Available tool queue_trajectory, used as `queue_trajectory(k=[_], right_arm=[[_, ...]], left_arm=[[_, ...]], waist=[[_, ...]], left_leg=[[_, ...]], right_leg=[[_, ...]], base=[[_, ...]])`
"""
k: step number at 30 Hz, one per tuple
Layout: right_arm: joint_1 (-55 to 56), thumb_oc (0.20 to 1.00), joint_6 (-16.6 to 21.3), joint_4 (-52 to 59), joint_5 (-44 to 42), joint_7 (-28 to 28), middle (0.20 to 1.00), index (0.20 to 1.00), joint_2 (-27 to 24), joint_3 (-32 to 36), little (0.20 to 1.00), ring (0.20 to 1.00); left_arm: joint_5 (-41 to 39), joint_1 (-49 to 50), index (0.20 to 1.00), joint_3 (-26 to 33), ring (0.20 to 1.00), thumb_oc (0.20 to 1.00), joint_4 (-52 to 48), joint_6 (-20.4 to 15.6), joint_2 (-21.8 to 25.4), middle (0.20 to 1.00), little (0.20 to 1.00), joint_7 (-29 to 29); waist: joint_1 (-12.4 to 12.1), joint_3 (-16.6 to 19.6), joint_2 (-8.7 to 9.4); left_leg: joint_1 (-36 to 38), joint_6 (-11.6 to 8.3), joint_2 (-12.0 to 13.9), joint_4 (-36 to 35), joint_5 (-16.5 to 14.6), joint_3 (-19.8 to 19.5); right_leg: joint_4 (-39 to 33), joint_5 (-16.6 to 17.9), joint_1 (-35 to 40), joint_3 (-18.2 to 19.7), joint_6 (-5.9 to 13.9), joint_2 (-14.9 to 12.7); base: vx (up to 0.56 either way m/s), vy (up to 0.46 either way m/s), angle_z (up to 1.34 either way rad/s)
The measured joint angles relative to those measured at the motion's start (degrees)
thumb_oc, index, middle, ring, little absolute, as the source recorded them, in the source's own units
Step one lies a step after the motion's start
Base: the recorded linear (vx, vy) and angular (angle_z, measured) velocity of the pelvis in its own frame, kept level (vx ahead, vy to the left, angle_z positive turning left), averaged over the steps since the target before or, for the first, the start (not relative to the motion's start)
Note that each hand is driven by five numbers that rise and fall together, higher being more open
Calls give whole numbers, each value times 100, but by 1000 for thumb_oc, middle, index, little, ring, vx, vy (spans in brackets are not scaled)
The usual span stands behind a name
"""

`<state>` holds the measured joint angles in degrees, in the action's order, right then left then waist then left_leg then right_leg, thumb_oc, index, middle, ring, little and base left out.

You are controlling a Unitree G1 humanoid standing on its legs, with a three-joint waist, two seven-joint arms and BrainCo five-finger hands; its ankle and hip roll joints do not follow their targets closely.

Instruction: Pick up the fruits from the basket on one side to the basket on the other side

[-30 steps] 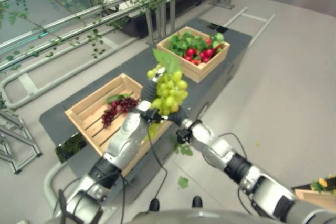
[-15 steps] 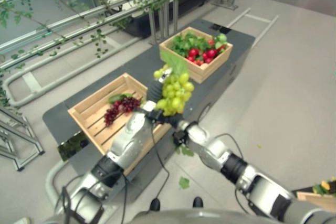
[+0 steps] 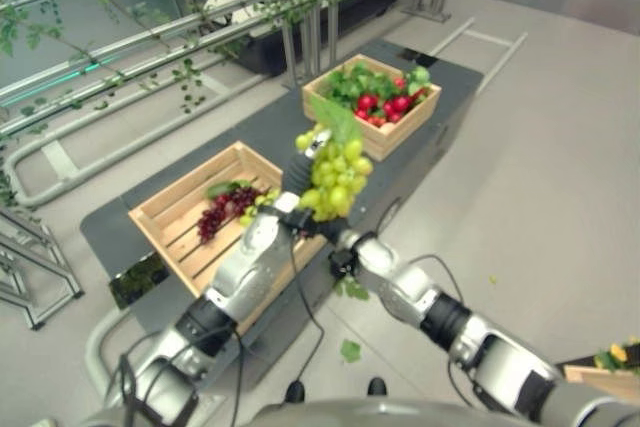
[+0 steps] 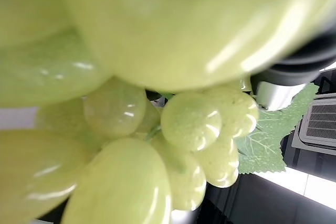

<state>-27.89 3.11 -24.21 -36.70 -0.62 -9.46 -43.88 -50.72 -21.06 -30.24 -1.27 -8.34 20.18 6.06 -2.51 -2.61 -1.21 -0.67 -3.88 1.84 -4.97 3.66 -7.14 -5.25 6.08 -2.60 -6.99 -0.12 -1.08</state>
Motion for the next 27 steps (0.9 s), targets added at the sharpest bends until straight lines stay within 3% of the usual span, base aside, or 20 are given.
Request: queue_trajectory(k=[6, 7, 27], right_arm=[[0, 200, 0, 0, 1, -6, 200, 200, 0, 0, 200, 200], [0, 200, 0, 0, 1, -6, 200, 200, 0, 0, 200, 200], [0, 200, 0, 0, 61, -73, 200, 200, 4, 11, 200, 200]], left_arm=[[-1, 0, 200, 1, 200, 200, 0, -9, 0, 200, 200, 11], [-1, 0, 1000, 2, 1000, 1000, 0, -11, 0, 1000, 1000, 13], [-3, 6, 1000, 53, 1000, 1000, -16, -115, -250, 1000, 1000, 72]], waist=[[0, 1, 0], [-1, 1, 0], [-15, 3, 2]], left_leg=[[0, 0, 0, 1, 1, 0], [0, 1, 0, 1, 1, 0], [3, 1, 4, 1, 1, -1]], right_leg=[[0, 0, 0, 0, -1, 0], [0, 0, 0, 0, -1, 0], [1, 0, 5, 0, 0, 1]], base=[[0, 0, 0], [0, 0, 0], [0, 0, 0]])
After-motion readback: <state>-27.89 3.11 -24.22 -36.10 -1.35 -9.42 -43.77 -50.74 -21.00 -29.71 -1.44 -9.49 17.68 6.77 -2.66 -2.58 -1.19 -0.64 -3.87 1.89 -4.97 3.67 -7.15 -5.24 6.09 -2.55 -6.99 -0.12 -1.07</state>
